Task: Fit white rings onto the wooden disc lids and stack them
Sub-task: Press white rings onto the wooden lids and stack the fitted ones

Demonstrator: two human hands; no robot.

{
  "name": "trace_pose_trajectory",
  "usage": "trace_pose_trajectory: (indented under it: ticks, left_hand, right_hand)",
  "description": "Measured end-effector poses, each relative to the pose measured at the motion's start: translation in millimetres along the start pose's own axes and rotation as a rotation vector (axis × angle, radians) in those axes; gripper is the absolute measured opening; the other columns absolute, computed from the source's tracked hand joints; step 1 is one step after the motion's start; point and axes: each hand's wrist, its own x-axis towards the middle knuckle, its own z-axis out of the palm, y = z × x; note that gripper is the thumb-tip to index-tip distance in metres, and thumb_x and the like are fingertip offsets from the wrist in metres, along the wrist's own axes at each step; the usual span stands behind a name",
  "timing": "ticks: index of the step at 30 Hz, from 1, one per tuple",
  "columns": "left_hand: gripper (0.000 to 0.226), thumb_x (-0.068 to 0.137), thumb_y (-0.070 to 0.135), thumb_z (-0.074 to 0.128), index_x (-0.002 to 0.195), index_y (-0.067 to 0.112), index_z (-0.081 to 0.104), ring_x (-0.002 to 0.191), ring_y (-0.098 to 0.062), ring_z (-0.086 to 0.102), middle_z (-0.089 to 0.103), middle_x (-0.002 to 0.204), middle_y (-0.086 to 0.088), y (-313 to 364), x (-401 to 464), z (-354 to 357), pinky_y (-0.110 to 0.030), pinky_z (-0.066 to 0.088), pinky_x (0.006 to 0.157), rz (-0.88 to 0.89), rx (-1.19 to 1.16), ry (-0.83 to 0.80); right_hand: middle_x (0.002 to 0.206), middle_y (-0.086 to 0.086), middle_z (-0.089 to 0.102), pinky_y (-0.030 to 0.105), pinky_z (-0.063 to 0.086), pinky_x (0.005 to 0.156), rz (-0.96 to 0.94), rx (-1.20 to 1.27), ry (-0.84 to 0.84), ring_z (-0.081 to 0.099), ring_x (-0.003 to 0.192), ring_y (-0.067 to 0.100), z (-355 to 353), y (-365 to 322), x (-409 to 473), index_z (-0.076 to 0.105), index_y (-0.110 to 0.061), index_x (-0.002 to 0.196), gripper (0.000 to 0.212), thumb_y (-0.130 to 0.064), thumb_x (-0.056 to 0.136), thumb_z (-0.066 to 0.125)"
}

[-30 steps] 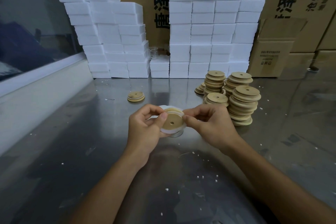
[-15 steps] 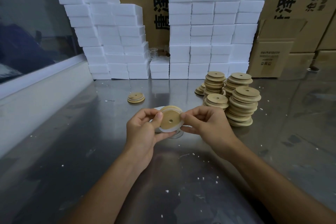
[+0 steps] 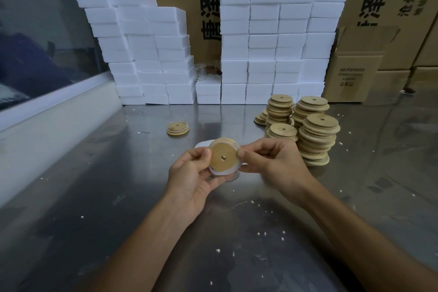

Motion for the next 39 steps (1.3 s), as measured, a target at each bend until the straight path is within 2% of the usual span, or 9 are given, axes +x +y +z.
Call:
trace_pose_trajectory:
  ticks: [7, 12, 19, 23, 25, 27, 29, 35, 39]
  left_hand:
    - [0.006, 0.096, 0.003, 0.051, 0.094, 0.001, 0.056, 0.089, -0.039, 0.071, 0.066, 0.111, -0.029, 0, 3, -2, -0.048, 0.059, 0.061, -0.004, -0.043, 0.013]
    - [0.007, 0.096, 0.003, 0.051, 0.092, 0.003, 0.056, 0.087, -0.038, 0.072, 0.069, 0.103, -0.026, -1, 5, -2, -0.049, 0.059, 0.060, -0.005, -0.078, -0.002]
    - [0.012, 0.100, 0.006, 0.044, 0.098, 0.003, 0.056, 0.087, -0.036, 0.073, 0.073, 0.095, -0.022, -2, 6, -4, -0.043, 0.059, 0.060, -0.034, -0.122, -0.049]
    - [0.014, 0.102, 0.005, 0.041, 0.094, 0.004, 0.053, 0.089, -0.038, 0.072, 0.071, 0.099, -0.026, -3, 5, -3, -0.045, 0.060, 0.064, -0.035, -0.141, -0.090]
    - [0.013, 0.101, 0.004, 0.043, 0.093, 0.005, 0.053, 0.089, -0.040, 0.071, 0.070, 0.101, -0.027, -3, 3, -1, -0.048, 0.059, 0.065, -0.002, -0.080, -0.083]
    - [0.012, 0.098, 0.002, 0.049, 0.090, 0.007, 0.057, 0.092, -0.040, 0.071, 0.069, 0.105, -0.026, -4, 3, -1, -0.050, 0.059, 0.066, 0.080, 0.054, -0.035]
    - [0.011, 0.094, 0.003, 0.057, 0.087, 0.010, 0.063, 0.095, -0.036, 0.070, 0.069, 0.105, -0.021, -4, 2, -3, -0.051, 0.059, 0.069, 0.192, 0.215, -0.006]
    - [0.017, 0.090, 0.004, 0.064, 0.084, 0.019, 0.067, 0.085, -0.016, 0.073, 0.071, 0.090, 0.000, -6, 1, -6, -0.036, 0.060, 0.063, 0.448, 0.494, -0.064]
    - [0.020, 0.088, 0.002, 0.065, 0.079, 0.019, 0.068, 0.087, -0.019, 0.072, 0.071, 0.089, -0.002, -3, 2, -5, -0.041, 0.060, 0.066, 0.406, 0.444, -0.099]
  right_hand:
    - [0.088, 0.019, 0.076, 0.036, 0.062, 0.075, 0.023, 0.032, -0.005, 0.076, 0.083, 0.029, 6, 3, -2, 0.073, 0.006, 0.086, 0.008, -0.002, 0.085, 0.071]
    - [0.094, 0.020, 0.076, 0.037, 0.062, 0.076, 0.056, 0.093, -0.019, 0.075, 0.088, 0.033, 3, 1, -2, 0.071, 0.010, 0.084, 0.008, 0.003, 0.085, 0.069]
    - [0.087, 0.017, 0.077, 0.042, 0.063, 0.079, -0.034, -0.081, 0.019, 0.074, 0.085, 0.037, 7, 1, -2, 0.075, 0.001, 0.084, 0.002, -0.001, 0.084, 0.074]
    - [0.079, 0.006, 0.077, 0.035, 0.063, 0.069, -0.046, -0.144, 0.047, 0.075, 0.073, 0.023, 13, 4, -4, 0.069, -0.004, 0.086, 0.004, -0.003, 0.087, 0.073]
    - [0.078, 0.007, 0.076, 0.035, 0.063, 0.066, -0.076, -0.186, 0.076, 0.074, 0.071, 0.021, 13, 5, -3, 0.068, -0.004, 0.086, 0.004, -0.002, 0.088, 0.071]
    - [0.080, 0.008, 0.075, 0.041, 0.063, 0.069, -0.132, -0.294, 0.102, 0.073, 0.074, 0.022, 9, 5, -2, 0.069, -0.004, 0.087, 0.003, -0.002, 0.088, 0.071]
    - [0.083, 0.002, 0.074, 0.044, 0.062, 0.072, -0.185, -0.429, 0.079, 0.072, 0.080, 0.018, 7, 4, -2, 0.071, -0.008, 0.090, 0.003, -0.005, 0.089, 0.071]
    - [0.086, -0.015, 0.071, 0.012, 0.054, 0.068, -0.330, -0.688, -0.010, 0.067, 0.088, 0.000, 8, 6, -5, 0.071, -0.018, 0.095, 0.008, -0.011, 0.090, 0.071]
    - [0.087, -0.015, 0.072, 0.012, 0.054, 0.068, -0.373, -0.689, 0.024, 0.068, 0.087, -0.001, 7, 8, -5, 0.072, -0.020, 0.094, 0.008, -0.014, 0.089, 0.073]
